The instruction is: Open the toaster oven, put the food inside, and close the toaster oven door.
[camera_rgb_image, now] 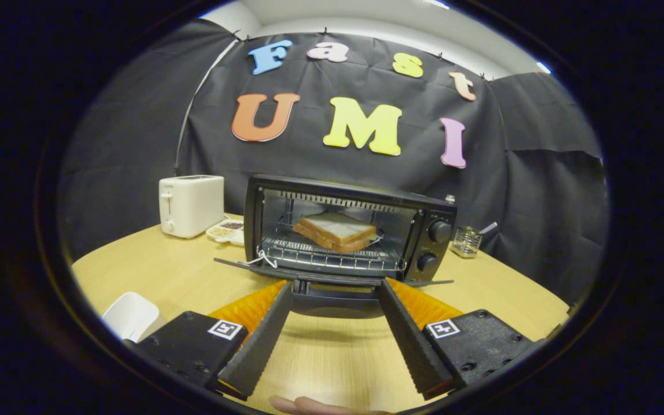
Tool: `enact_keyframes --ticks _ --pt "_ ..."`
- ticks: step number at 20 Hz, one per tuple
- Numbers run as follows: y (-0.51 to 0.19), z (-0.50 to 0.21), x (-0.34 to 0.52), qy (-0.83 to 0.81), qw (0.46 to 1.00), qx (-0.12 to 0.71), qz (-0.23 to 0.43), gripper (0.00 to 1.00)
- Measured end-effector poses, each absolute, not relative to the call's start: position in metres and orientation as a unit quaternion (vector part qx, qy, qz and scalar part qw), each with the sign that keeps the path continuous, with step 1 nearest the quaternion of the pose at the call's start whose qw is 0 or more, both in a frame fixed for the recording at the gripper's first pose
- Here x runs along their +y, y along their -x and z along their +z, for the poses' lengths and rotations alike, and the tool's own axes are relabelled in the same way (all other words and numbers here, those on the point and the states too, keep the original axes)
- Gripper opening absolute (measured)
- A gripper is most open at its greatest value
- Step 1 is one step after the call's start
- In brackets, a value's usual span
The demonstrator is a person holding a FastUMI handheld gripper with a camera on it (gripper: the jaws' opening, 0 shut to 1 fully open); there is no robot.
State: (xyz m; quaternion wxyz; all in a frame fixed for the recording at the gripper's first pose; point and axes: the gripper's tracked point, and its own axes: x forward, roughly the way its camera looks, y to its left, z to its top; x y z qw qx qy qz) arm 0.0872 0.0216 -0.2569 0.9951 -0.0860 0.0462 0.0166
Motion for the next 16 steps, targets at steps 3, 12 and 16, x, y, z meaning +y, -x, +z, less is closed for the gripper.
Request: enact_keyframes --ticks 3,12,16 --pt "-0.099 -0.237 0.024 0.084 0.996 0.028 0.015 1.0" --pt "-0.102 -0.149 0.039 0.09 0.995 -0.018 0.028 1.0" --pt "-0.063 -0.083 0.04 0.126 0.988 -0.082 0.023 1.0"
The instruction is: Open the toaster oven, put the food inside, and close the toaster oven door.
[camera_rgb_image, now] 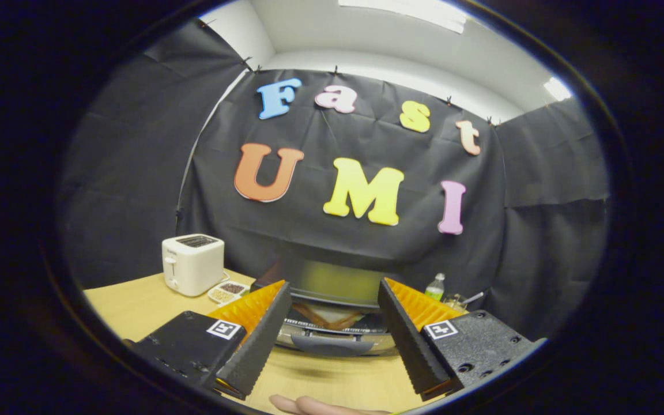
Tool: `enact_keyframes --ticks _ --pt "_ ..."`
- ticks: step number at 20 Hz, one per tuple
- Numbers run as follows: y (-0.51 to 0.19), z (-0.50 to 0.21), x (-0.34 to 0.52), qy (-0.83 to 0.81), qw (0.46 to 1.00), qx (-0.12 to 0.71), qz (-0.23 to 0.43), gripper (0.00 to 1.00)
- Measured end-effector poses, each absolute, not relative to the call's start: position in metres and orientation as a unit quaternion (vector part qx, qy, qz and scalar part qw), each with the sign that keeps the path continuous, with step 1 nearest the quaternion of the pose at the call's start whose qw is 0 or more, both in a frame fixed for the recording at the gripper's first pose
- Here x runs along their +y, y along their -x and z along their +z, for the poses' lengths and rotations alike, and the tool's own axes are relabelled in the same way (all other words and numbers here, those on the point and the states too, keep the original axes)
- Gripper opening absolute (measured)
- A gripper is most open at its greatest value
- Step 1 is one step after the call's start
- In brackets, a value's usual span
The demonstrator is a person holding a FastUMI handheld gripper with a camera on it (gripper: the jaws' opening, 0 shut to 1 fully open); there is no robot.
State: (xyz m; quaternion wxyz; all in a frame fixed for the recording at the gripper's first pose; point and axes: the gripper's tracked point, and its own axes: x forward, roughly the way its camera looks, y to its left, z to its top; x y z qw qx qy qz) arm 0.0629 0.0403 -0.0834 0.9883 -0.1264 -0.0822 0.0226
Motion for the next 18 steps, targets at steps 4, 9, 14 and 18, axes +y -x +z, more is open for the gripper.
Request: enact_keyframes --ticks 4,9,14,18 --pt "-0.02 -0.031 0.035 0.116 0.988 -0.104 0.021 1.0" --pt "0.039 0.026 0.021 0.045 0.995 -0.089 0.016 1.0" --pt "0.081 0.041 0.007 0.007 0.998 -0.066 0.02 1.0" --pt "0.103 0.027 0.007 0.004 0.998 -0.054 0.035 1.0"
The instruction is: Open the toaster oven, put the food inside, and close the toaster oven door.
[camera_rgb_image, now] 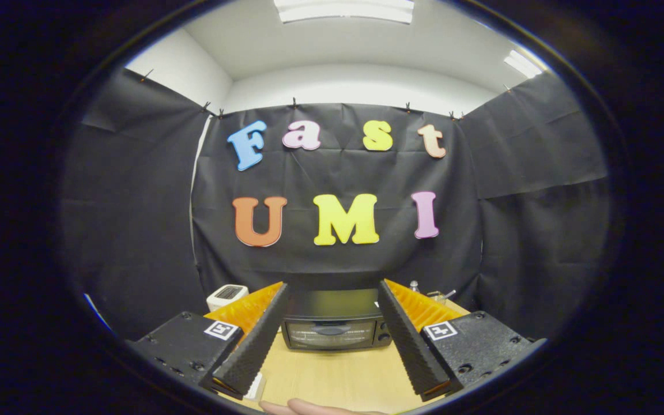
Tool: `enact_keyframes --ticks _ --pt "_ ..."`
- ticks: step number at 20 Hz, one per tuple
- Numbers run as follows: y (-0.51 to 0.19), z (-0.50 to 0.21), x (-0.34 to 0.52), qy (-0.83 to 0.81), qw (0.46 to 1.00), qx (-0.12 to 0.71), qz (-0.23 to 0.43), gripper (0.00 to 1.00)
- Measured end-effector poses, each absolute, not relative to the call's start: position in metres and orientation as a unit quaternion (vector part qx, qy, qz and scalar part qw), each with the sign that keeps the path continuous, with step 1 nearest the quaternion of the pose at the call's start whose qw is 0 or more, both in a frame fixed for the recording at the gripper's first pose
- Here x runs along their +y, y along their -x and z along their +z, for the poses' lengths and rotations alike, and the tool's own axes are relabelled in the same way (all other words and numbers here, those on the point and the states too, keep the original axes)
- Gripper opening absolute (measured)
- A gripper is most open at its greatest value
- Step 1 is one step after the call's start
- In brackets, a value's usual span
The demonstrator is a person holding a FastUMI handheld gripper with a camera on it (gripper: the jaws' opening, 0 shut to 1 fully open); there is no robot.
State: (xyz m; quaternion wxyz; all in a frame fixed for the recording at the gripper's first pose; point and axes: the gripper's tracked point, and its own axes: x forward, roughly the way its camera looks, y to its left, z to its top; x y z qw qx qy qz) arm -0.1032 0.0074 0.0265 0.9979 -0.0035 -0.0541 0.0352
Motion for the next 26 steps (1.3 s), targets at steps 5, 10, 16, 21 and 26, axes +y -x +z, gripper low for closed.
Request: enact_keyframes --ticks 5,10,16,21,26 --pt "0.126 -0.005 0.012 0.017 0.997 -0.053 0.05 1.0" --pt "0.139 -0.009 -0.001 0.017 0.998 -0.059 0.024 1.0" --pt "0.15 -0.009 -0.01 0.005 0.998 -0.059 0.03 1.0" --pt "0.146 -0.017 -0.014 0.011 0.999 -0.046 0.027 1.0" --pt "0.153 -0.017 -0.027 -0.003 0.998 -0.05 0.041 1.0"
